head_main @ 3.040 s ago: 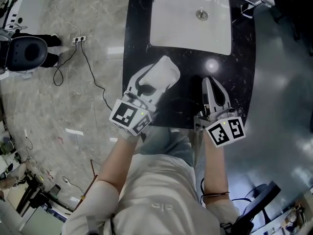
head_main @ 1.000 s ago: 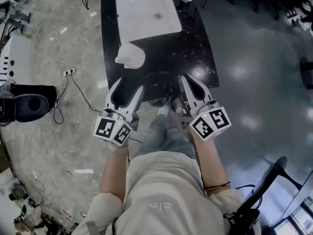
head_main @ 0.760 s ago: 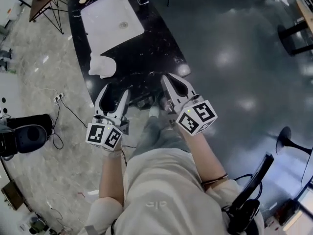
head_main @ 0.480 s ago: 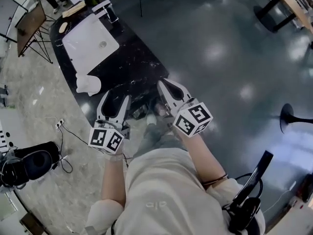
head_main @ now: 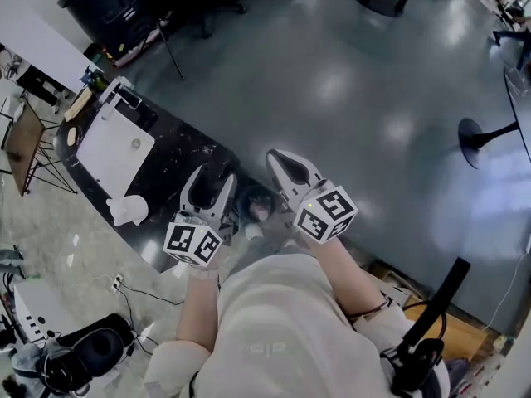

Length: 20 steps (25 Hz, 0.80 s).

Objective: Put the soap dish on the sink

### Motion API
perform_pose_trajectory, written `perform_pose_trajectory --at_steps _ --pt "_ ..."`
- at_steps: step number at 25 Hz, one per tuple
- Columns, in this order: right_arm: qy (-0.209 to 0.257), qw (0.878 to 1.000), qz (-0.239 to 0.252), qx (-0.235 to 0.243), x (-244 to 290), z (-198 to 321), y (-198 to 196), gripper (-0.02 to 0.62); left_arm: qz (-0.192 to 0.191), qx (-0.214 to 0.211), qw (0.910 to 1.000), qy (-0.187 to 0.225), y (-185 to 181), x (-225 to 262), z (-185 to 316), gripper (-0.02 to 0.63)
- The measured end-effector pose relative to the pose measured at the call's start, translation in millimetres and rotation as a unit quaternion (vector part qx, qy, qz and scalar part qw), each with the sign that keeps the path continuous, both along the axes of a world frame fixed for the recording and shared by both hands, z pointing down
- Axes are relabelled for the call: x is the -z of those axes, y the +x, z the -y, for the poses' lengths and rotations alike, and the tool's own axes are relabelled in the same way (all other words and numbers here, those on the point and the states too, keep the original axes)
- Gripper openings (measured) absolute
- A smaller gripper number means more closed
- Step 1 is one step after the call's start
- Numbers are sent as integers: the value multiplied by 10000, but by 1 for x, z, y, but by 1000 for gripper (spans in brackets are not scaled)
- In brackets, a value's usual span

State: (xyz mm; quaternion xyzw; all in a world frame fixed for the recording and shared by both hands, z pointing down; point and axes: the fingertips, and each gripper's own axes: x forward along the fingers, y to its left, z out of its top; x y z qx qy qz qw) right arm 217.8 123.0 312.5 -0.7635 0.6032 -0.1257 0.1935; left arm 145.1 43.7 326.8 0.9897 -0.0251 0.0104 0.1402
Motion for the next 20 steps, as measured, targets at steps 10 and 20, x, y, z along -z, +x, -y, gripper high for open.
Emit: perform_pose_trajectory --at_steps 10,20 --pt "59 9907 134 -1349 8 -98 58 25 59 -1567 9876 -128 85 8 -93 267" --pt "3 9757 194 -2182 2 -152 75 25 23 -2430 9679 -645 116 9 -140 264"
